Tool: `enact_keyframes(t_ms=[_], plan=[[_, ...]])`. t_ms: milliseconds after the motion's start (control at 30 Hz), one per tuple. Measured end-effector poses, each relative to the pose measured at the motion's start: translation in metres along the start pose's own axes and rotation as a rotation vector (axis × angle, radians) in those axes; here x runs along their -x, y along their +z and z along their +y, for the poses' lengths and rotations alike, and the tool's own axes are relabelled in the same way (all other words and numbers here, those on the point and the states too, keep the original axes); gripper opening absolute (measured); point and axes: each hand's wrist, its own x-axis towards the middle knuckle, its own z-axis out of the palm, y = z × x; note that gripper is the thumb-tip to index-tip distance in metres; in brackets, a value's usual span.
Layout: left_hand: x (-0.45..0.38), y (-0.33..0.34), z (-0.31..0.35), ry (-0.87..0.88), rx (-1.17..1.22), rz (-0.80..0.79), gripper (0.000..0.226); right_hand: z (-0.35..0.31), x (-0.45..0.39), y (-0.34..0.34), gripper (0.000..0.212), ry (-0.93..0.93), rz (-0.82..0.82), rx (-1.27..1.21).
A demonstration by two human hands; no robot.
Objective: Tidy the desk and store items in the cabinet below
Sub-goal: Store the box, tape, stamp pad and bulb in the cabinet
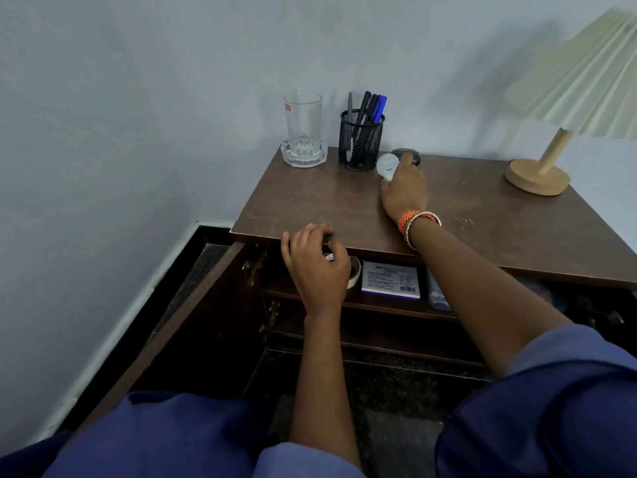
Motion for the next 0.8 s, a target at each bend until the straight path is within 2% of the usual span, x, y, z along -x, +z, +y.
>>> enact_keyframes(t_ms=[367,467,567,700,800], plan=[[0.0,-0.005,0.001,0.012,-0.011,-0.036,0.016,-0.001,0.014,-0.011,0.049,-0.022,0.02,-0.156],[0.0,-0.009,0.001,0.013,-0.012,-0.063,0.016,-0.003,0.022,-0.018,0.051,-0.006,0.023,-0.334],[-0.002,-0.012,0.002,0.0,0.011,-0.074,0.016,-0.007,0.041,-0.03,0.049,0.064,0.125,-0.536],[-0.009,-0.022,0.011,-0.047,0.158,-0.085,0.021,-0.016,0.081,-0.042,0.051,0.07,0.158,-0.606],[-0.019,-0.036,0.022,-0.253,0.466,-0.27,0.014,-0.025,0.119,-0.049,0.051,0.04,0.124,-0.734]])
